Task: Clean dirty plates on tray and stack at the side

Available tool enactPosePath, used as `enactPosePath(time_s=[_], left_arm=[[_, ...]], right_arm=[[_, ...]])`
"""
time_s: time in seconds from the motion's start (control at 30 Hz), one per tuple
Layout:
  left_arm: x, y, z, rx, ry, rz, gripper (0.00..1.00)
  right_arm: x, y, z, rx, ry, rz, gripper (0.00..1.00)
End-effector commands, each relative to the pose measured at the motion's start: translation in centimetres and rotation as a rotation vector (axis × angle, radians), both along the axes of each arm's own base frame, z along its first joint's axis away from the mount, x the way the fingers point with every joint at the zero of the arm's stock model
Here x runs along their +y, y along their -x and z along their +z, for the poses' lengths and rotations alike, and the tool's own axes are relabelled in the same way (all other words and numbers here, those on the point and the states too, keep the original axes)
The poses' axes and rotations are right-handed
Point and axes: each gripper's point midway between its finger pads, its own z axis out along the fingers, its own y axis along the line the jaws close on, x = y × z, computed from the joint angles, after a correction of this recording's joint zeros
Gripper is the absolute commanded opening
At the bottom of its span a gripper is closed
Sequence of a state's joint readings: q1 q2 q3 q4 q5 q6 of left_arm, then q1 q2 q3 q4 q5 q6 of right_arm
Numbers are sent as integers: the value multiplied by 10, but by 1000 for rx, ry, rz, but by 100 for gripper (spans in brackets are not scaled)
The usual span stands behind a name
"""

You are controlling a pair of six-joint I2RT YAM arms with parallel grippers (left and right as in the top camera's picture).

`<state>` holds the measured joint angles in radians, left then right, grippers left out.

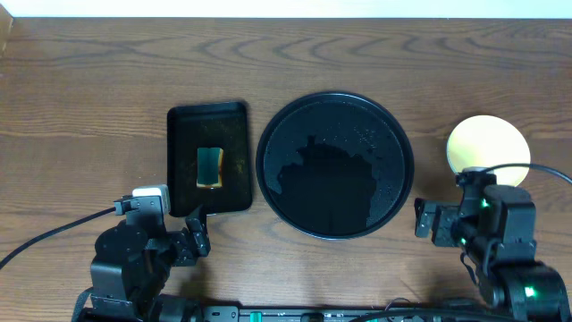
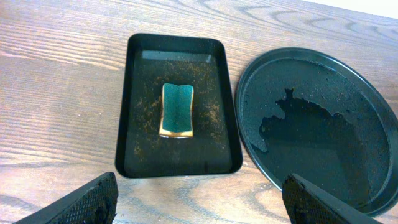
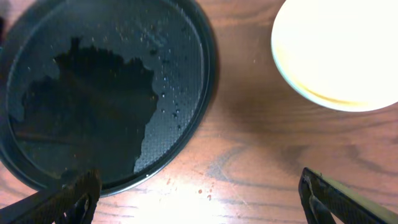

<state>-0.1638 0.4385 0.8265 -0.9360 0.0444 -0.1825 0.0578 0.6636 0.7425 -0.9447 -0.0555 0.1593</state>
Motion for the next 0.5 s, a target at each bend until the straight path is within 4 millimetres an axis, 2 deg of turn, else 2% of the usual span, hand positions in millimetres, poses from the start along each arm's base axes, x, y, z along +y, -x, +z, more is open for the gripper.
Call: enactPosePath(time_s=[0.0, 0.23, 0.47], left_arm=[[4, 0, -4, 6, -23, 12, 84], [4, 0, -4, 6, -23, 12, 84], [4, 0, -4, 6, -23, 12, 84]], right_arm=[[-3, 4, 13, -94, 34, 18, 99], [-6, 2, 46, -438, 45, 15, 99], [-6, -8, 61, -740, 35, 6, 99]])
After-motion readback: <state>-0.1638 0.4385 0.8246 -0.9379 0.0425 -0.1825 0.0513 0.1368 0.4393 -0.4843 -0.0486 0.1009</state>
